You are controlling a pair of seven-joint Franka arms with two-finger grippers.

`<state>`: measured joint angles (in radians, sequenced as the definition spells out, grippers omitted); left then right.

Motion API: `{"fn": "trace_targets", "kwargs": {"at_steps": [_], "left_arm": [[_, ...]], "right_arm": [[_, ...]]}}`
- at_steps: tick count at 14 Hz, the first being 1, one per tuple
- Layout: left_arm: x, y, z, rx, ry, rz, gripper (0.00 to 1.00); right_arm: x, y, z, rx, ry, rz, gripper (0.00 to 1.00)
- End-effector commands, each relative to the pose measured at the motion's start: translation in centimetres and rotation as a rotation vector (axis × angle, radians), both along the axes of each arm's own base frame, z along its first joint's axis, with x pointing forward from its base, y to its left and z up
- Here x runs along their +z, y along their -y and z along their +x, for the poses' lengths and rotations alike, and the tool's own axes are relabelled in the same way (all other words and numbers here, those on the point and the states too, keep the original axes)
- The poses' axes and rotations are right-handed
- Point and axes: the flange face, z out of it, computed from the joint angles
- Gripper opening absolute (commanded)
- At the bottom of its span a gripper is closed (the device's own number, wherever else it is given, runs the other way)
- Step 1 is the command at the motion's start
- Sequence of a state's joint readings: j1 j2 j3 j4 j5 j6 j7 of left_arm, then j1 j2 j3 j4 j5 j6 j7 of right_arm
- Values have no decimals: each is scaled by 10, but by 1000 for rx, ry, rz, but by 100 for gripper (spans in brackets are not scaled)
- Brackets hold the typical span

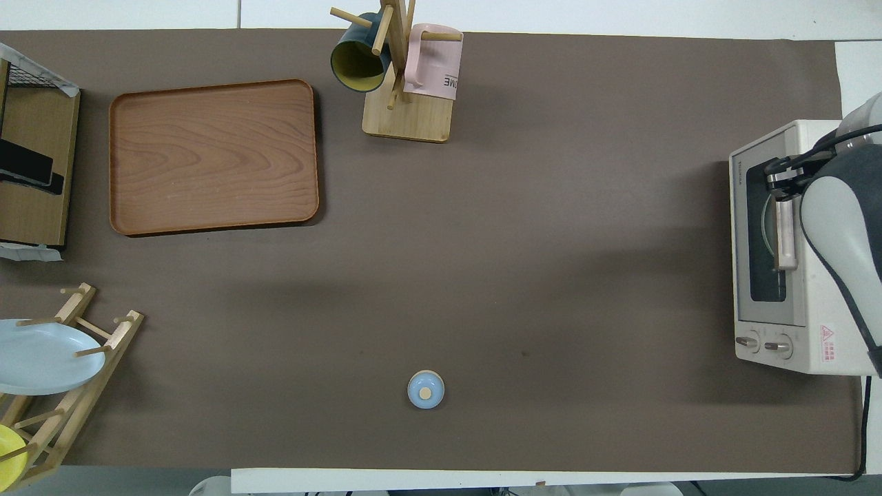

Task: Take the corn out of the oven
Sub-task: 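Pull the toaster oven door open with the right gripper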

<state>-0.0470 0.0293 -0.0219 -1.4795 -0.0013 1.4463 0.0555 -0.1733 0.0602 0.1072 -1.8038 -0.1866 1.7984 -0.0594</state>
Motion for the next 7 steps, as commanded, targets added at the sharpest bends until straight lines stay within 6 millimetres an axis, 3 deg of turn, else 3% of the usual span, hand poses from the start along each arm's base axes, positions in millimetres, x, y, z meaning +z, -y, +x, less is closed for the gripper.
{"fn": "trace_targets", "kwargs": {"at_steps": [1, 7], "left_arm": [[-3, 4, -12, 2, -20, 7, 100], [-4, -10, -11, 28, -20, 9, 100]], "right_arm": [[-5, 16, -5, 17, 4, -32, 0], [-28, 13, -11, 27, -16, -30, 0]]}}
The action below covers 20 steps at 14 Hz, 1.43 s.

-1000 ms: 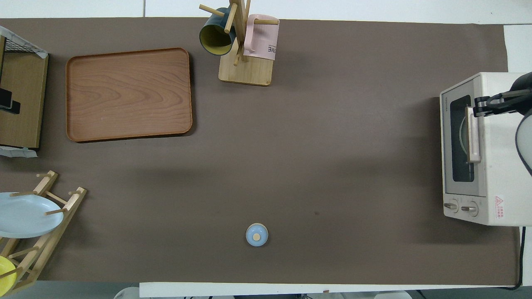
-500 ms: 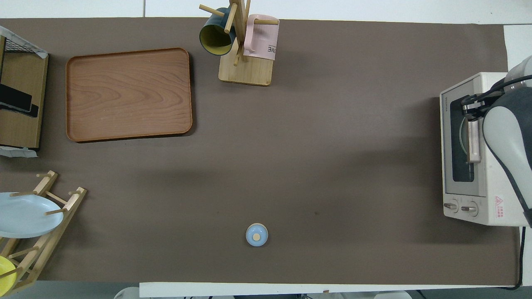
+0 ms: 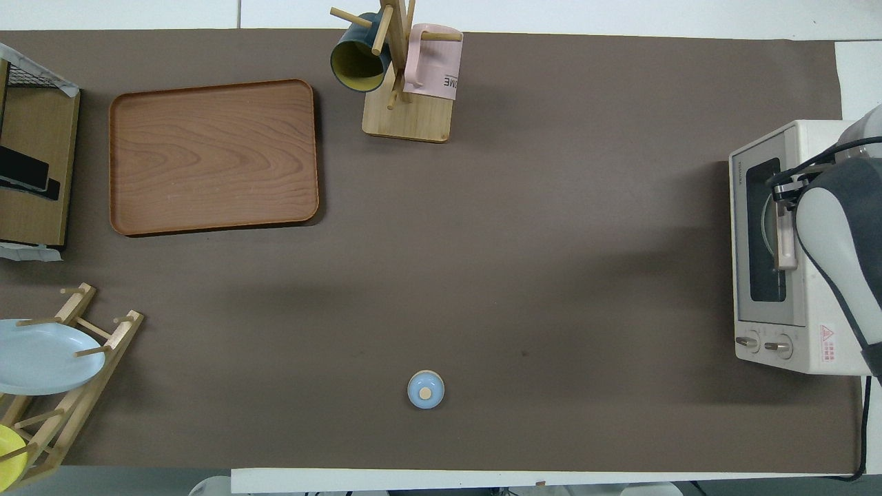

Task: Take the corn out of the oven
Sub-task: 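Pull the toaster oven door open with the right gripper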

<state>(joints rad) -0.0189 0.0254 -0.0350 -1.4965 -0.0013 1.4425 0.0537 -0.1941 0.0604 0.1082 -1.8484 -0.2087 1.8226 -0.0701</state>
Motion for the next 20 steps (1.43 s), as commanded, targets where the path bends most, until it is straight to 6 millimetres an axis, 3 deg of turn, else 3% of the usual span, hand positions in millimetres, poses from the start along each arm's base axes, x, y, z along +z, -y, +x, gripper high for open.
{"fn": "trace_targets", "kwargs": {"at_steps": [1, 3, 4, 7, 13, 17, 19, 20], "left_arm": [[3, 0, -10, 7, -2, 8, 100], [2, 1, -10, 7, -3, 8, 100], [3, 0, -10, 7, -2, 8, 100], [3, -1, -10, 8, -2, 8, 100], [3, -1, -10, 10, -1, 8, 100], [3, 0, -10, 8, -1, 8, 100], [3, 0, -10, 7, -1, 8, 100], [3, -1, -10, 10, -1, 8, 100]], "right_arm": [[-14, 0, -6, 29, 12, -11, 0], [-24, -15, 0, 19, 25, -8, 0], [-43, -31, 4, -11, 22, -4, 0], [-68, -87, 20, -18, 65, 9, 0], [-135, -117, 41, -94, 92, 132, 0], [-130, -173, 46, -100, 122, 162, 0], [-108, -206, 48, -92, 128, 190, 2], [-103, -198, 47, -106, 104, 177, 18]]}}
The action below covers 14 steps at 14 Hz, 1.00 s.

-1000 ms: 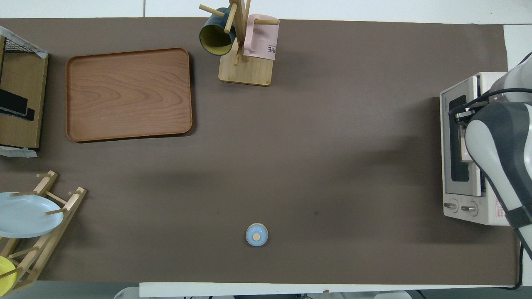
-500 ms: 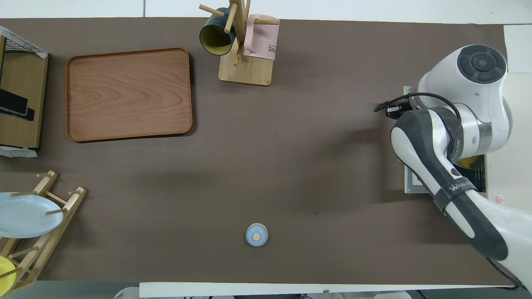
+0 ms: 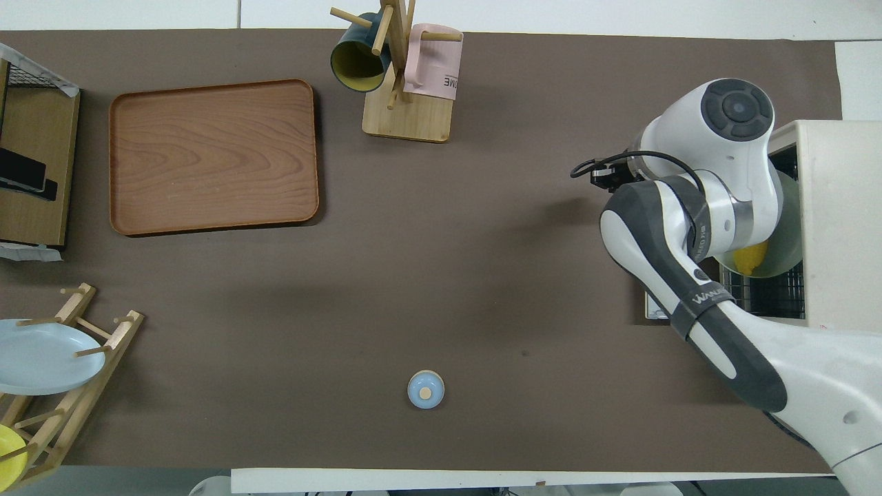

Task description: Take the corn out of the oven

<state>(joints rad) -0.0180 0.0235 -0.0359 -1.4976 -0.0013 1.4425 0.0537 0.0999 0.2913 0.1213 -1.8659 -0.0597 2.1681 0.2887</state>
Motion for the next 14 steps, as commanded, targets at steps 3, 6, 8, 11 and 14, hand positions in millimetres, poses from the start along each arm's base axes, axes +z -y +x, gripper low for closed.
{"fn": "trace_targets", "kwargs": {"at_steps": [3, 6, 8, 11, 14], "left_arm": [[2, 0, -9, 8, -4, 8, 100], [2, 0, -9, 7, -2, 8, 100], [2, 0, -9, 7, -2, 8, 100], [2, 0, -9, 8, -2, 8, 100], [2, 0, -9, 8, -2, 8, 100]], "right_arm": [[27, 65, -2, -125, -84, -12, 49], [36, 100, -9, -176, -135, -25, 52], [42, 130, -12, -208, -141, -31, 52], [29, 149, -23, -188, -151, -28, 52], [13, 154, -25, -180, -89, -20, 51]]}}
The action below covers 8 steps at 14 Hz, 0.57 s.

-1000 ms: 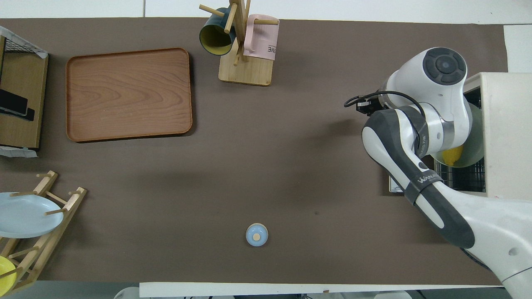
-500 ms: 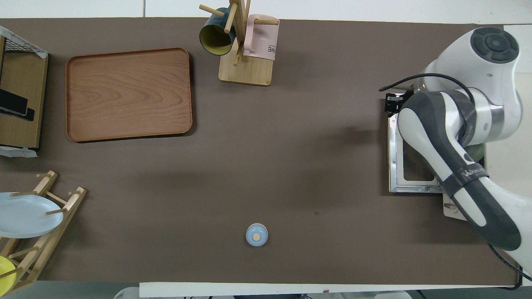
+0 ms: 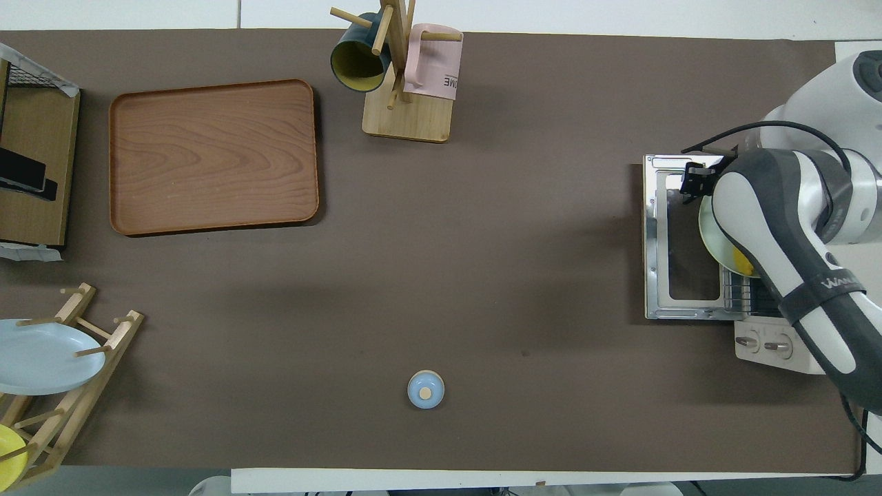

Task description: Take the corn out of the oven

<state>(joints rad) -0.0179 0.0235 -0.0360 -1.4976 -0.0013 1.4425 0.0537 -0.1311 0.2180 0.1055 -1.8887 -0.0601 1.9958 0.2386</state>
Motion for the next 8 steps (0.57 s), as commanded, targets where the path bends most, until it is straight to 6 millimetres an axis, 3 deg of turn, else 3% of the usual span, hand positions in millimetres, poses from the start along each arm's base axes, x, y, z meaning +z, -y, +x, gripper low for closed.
{"fn": "trace_targets", "kwargs": {"at_steps": [1, 2, 3, 5, 6, 7, 8], "left_arm": [[2, 0, -9, 8, -2, 8, 100], [2, 0, -9, 7, -2, 8, 100], [2, 0, -9, 8, -2, 8, 100], [2, 0, -9, 8, -2, 8, 100], [2, 0, -9, 7, -2, 8, 100], [2, 0, -9, 8, -2, 8, 100], [2, 0, -9, 7, -4, 8, 100]], "right_arm": [[-12, 1, -12, 19, 35, 5, 51], [-19, 0, -15, 25, 23, 5, 49], [-22, 0, -17, 57, 14, 6, 41], [-20, 1, -16, 220, 0, -43, 7], [-18, -1, -14, 257, -8, -73, 0], [-13, -7, -12, 271, -21, -84, 0], [-3, -32, -7, 291, -39, -88, 0]]}}
